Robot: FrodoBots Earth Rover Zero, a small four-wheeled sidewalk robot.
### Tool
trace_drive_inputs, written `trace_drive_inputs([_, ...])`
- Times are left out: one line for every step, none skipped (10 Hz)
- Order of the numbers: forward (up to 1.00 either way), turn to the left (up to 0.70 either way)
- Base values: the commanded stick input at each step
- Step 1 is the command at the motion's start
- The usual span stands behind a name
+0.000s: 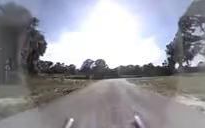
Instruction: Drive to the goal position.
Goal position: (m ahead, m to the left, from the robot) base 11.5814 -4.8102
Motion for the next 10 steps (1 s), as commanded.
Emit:
trace_drive_inputs([0.70,0.00])
trace_drive_inputs([0.70,0.00])
trace_drive_inputs([0.70,0.00])
trace_drive_inputs([0.70,0.00])
trace_drive_inputs([0.70,0.00])
trace_drive_inputs([0.70,0.00])
trace_drive_inputs([0.70,0.00])
trace_drive_inputs([0.70,0.00])
trace_drive_inputs([0.70,0.00])
trace_drive_inputs([0.70,0.04])
